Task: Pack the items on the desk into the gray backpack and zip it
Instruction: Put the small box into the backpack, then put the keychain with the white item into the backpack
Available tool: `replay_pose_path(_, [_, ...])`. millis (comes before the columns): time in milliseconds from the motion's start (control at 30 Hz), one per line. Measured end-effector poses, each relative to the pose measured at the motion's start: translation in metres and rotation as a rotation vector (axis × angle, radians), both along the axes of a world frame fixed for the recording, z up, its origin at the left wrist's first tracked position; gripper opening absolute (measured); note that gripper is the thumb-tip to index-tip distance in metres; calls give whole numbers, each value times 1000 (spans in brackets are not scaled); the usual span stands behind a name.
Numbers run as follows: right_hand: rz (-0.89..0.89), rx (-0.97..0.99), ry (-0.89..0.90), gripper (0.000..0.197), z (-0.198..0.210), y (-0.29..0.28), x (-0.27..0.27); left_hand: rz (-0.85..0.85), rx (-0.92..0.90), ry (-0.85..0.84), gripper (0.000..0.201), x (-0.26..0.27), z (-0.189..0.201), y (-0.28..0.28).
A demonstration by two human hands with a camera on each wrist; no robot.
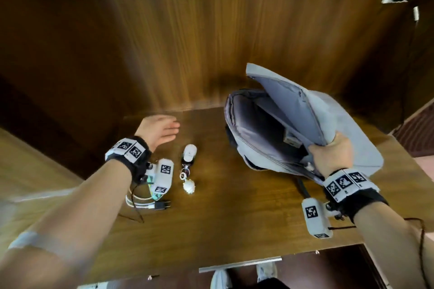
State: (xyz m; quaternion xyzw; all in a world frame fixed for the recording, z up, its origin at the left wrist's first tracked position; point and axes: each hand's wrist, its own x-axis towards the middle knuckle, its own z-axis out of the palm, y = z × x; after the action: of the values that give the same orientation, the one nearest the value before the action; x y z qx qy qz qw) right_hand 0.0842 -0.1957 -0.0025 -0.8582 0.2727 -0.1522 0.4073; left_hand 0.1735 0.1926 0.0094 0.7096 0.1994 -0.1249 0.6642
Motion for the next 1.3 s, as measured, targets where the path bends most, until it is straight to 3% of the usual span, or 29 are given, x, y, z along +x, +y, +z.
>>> replay_pose_path(133, [47,10,3,18,-1,18,5,-21,280,191,51,-34,-76,49])
replay_pose_path(300, [90,25,-18,21,9,33,4,-201,568,110,79,-34,-124,3])
replay_pose_path(433, [25,50,-50,25,21,24,-4,-301,910,143,84,-19,-140,-40])
replay_pose_path(600, [-77,46,-189,31,39,-13,-14,-244,1017,304,68,-10,-153,-66])
replay_pose_path(667, [-105,13,-203,30,46,-25,-17,-262,990,384,68,-7,-154,-66])
replay_pose_path(767, [-107,3,-224,32,48,-31,-17,-252,867,323,53,-2,-148,-57])
replay_pose_path(833, [-108,6,-204,30,45,-30,-14,-231,688,254,31,1,-135,-46])
replay_pose_path(900, [-102,29,-178,32,38,-25,-11,-202,420,202,28,-1,-115,-33])
replay_pose_path(1033, [-66,56,-110,32,32,-9,-5,-149,39,37,39,-12,-40,-5])
replay_pose_path(1133, [-16,54,-53,23,30,3,-5,-232,-211,-122,40,-21,39,-4])
replay_pose_path(1200, [27,66,-84,24,21,10,-4,-323,-252,-219,39,-21,84,-20])
replay_pose_path(1300, [51,92,-76,25,11,17,-4,-422,-191,-358,41,-18,120,-69])
